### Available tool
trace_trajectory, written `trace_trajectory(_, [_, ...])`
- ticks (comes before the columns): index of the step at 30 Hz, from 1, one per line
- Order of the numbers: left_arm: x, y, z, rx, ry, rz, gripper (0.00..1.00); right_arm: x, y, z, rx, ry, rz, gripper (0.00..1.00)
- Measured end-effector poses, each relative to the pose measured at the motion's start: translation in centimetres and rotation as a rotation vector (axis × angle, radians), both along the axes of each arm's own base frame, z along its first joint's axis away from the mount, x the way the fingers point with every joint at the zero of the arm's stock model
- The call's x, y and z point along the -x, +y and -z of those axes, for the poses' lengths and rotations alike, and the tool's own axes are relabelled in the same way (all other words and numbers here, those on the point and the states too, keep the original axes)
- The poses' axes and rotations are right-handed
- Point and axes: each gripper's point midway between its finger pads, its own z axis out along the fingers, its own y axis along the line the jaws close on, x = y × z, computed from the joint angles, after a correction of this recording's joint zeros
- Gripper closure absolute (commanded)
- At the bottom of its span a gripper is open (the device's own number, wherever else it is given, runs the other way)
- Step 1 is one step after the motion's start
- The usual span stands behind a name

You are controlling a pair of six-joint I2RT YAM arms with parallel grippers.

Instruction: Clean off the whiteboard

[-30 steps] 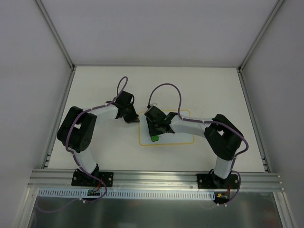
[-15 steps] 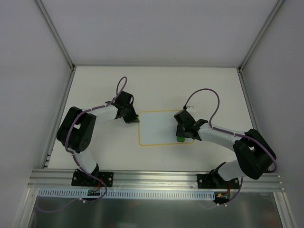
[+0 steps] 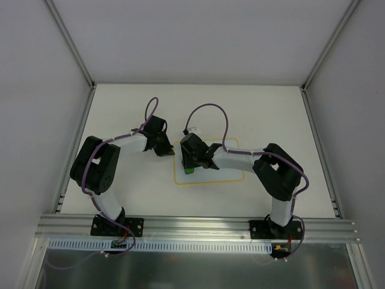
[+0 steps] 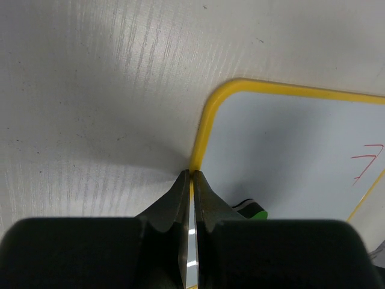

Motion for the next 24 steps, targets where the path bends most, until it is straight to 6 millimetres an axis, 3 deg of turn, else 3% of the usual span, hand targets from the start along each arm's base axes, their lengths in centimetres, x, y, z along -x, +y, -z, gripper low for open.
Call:
trace_trajectory(4, [0.1,0.1,0.0,0.000,-0.001,-0.001,1.00,0.3,0.4,0.1,-0.010,0.002,-0.023,1.00])
trace_trajectory(6, [0.1,0.1,0.0,0.000,-0.001,-0.001,1.00,0.4,-0.6,0.0,-0.003,-0.009,-0.008,1.00])
trace_trajectory(8, [0.1,0.1,0.0,0.000,-0.001,-0.001,1.00,0.7,-2.7,0.2,0.012,-0.019,0.022,1.00])
trace_trajectory(10, [0.1,0.1,0.0,0.000,-0.001,-0.001,1.00,0.9,-6.3,0.3,0.041,-0.019,0.087,1.00])
trace_trajectory(15, [0.1,0.1,0.0,0.001,-0.001,-0.001,1.00,-0.8,-14.0,0.3,0.080,-0.030,0.303,1.00])
trace_trajectory(20, [0.4,0.2,0.1,0.003,-0.003,-0.001,1.00,-2.5,-16.8,0.3,0.084,-0.011,0.429,0.99])
trace_trajectory(24, [0.9,0.4,0.1,0.001,-0.001,-0.001,1.00,-4.8,-17.1,0.1,0.118,0.023,0.484,1.00])
